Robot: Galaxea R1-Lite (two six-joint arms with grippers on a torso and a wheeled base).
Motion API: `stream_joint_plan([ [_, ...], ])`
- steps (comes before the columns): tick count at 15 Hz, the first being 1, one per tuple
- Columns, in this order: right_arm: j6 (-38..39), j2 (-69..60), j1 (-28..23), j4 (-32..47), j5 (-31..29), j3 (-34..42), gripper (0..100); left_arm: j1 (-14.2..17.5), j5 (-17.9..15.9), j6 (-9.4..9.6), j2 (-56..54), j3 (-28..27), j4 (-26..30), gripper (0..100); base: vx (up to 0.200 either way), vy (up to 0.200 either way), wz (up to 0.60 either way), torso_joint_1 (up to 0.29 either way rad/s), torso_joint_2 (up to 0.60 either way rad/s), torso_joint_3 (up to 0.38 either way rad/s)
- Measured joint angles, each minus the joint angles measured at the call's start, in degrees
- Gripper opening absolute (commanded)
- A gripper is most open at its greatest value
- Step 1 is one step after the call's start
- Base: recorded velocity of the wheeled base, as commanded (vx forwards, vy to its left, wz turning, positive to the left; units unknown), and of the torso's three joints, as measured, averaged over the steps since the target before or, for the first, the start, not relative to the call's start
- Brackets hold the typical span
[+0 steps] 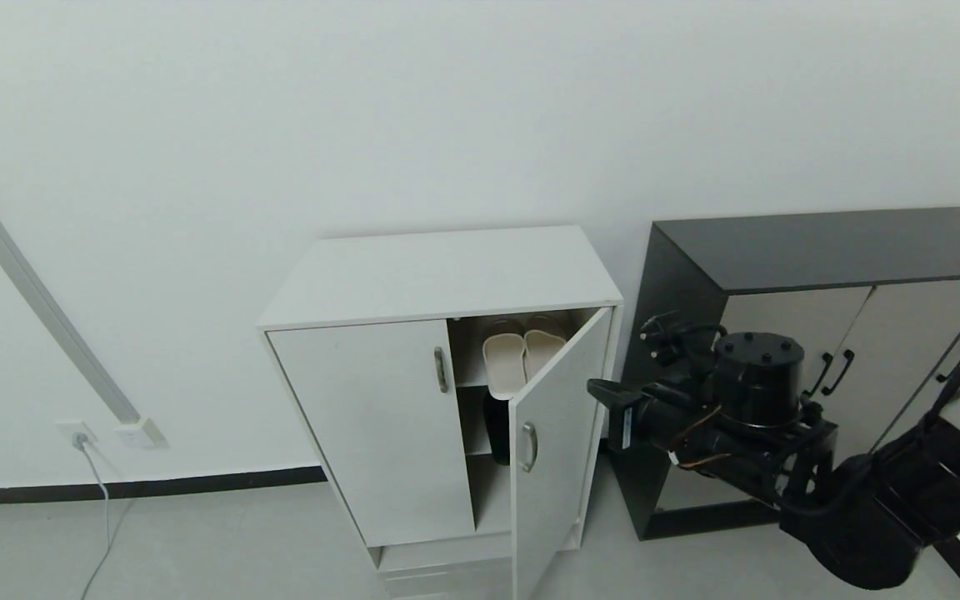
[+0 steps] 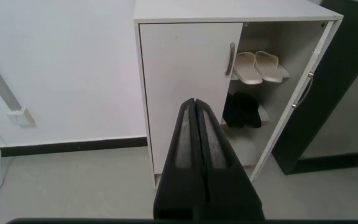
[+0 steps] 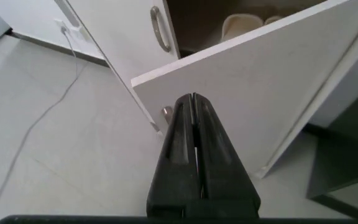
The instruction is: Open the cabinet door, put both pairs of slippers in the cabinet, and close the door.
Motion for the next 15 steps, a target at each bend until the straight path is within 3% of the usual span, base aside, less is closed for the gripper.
stream_joint_plan([
  [7,-5.39,-1.79,0.72,-8.48,2.08,13.25,0,0.00,-0.01,0.04,0.00,0.00,0.02,0,0.171,0.000,0.00,0.001,0.00,0.003],
  [11,-5.47,-0.50,2.82,-8.79,2.27,15.65,0,-0.04,0.00,0.04,0.00,0.02,0.02,0,0.000,0.000,0.00,0.000,0.00,0.000],
  [15,-5.45,3.15,3.78,-9.12,2.05,12.23,0,0.00,0.02,-0.02,0.00,-0.01,0.00,0,0.000,0.000,0.00,0.000,0.00,0.000],
])
